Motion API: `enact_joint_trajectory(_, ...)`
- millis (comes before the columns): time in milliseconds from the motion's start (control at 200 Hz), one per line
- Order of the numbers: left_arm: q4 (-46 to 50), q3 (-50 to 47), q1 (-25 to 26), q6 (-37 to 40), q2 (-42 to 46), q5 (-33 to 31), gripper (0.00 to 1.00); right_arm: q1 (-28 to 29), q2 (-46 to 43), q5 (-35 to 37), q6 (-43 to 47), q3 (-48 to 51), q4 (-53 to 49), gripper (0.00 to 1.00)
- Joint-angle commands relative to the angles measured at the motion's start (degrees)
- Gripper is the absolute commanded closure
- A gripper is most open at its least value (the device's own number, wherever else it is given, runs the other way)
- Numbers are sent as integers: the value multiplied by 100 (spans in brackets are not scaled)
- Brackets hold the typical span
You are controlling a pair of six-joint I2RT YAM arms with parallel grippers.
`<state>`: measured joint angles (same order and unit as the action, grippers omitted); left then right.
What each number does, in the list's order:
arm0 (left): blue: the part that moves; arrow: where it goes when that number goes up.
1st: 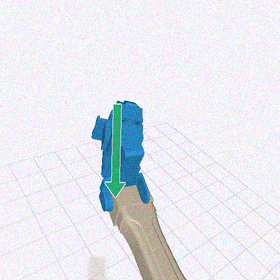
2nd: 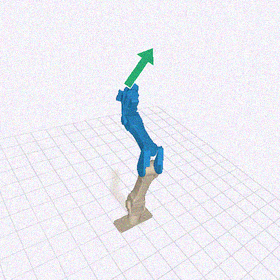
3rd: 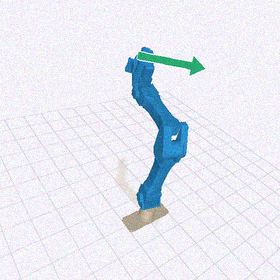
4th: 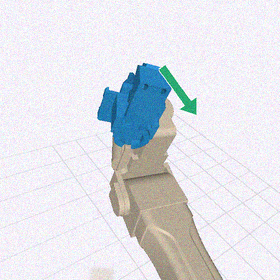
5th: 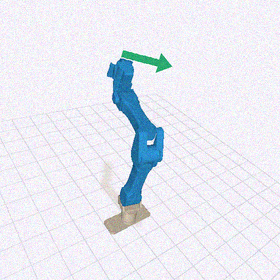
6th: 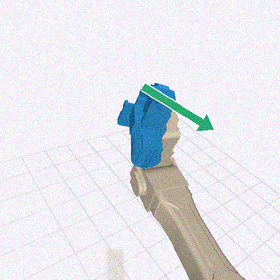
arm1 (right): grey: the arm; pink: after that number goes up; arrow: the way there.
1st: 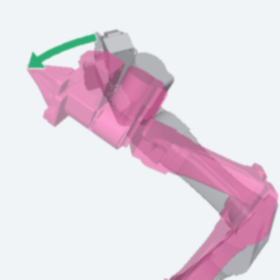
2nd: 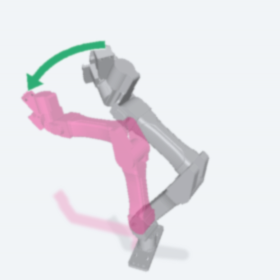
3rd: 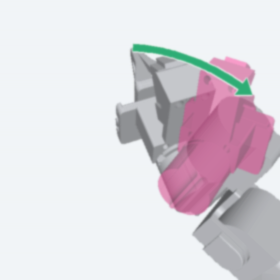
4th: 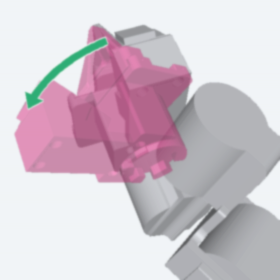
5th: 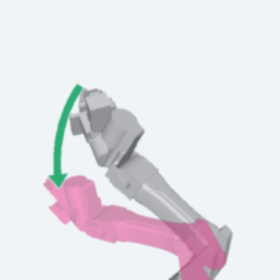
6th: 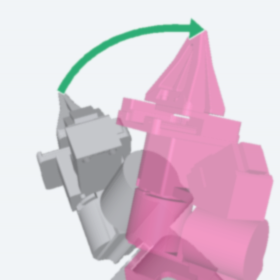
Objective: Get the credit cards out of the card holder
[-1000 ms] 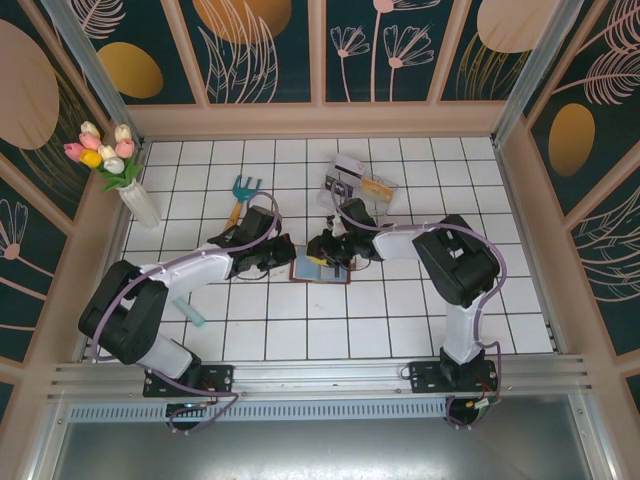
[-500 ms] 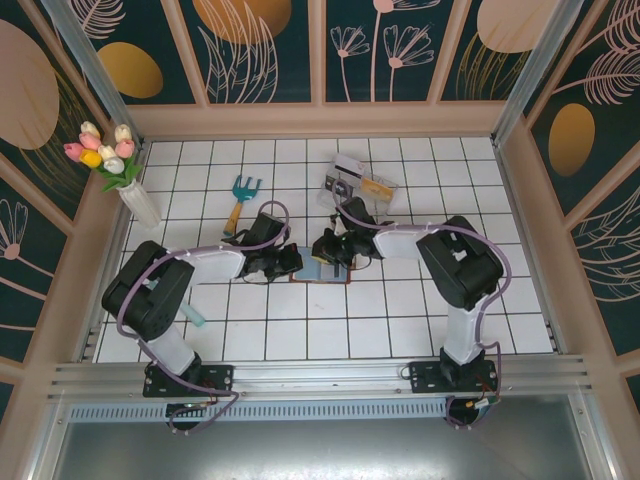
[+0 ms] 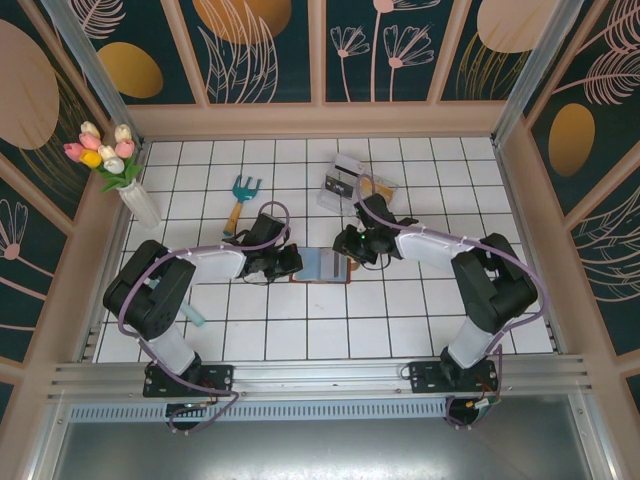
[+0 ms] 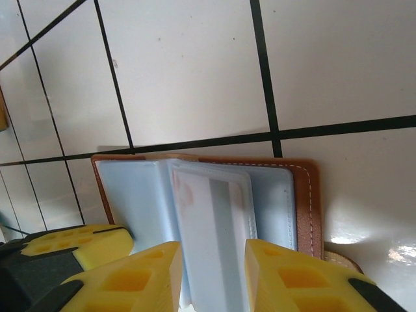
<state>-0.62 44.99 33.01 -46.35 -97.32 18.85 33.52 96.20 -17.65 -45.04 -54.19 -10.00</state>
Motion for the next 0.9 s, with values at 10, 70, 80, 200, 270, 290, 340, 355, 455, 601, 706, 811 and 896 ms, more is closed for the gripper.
enact_joint_trajectory(10,177,-61,29,64,-22,-163,100,16,142,-21,105,76,-104,66)
enact_joint_trajectory(70,185,-60,29,69,-11,-166,100,20,188,-93,131,67,-82,66)
enact_joint_trajectory(80,185,-61,25,63,-10,-168,100,22,201,-101,141,60,-88,66)
enact_joint_trajectory(200,207,-52,23,60,-1,-184,100,23,310,-166,230,7,-132,66)
enact_joint_trajectory(270,220,-41,24,64,-7,-180,100,21,370,-182,267,-43,-161,66)
enact_joint_trajectory(290,220,-39,25,63,-2,-180,100,19,391,-184,275,-55,-168,66)
enact_joint_trajectory(340,220,-38,25,63,-2,-189,100,17,427,-199,292,-73,-160,66)
enact_joint_trajectory(355,220,-43,27,60,-4,-189,100,16,426,-203,290,-68,-148,66)
enact_joint_trajectory(455,238,-38,23,62,18,-205,100,22,420,-336,263,-34,7,68)
enact_joint_trajectory(601,274,-35,28,73,7,-233,100,15,284,-322,241,-50,22,73)
enact_joint_trajectory(706,273,-42,23,82,5,-245,100,17,157,-317,253,-78,-55,73)
enact_joint_trajectory(811,273,-37,22,83,3,-250,100,34,6,-658,259,-52,137,73)
enact_joint_trajectory(896,273,-36,29,100,8,-246,100,42,-126,-1164,209,67,643,72)
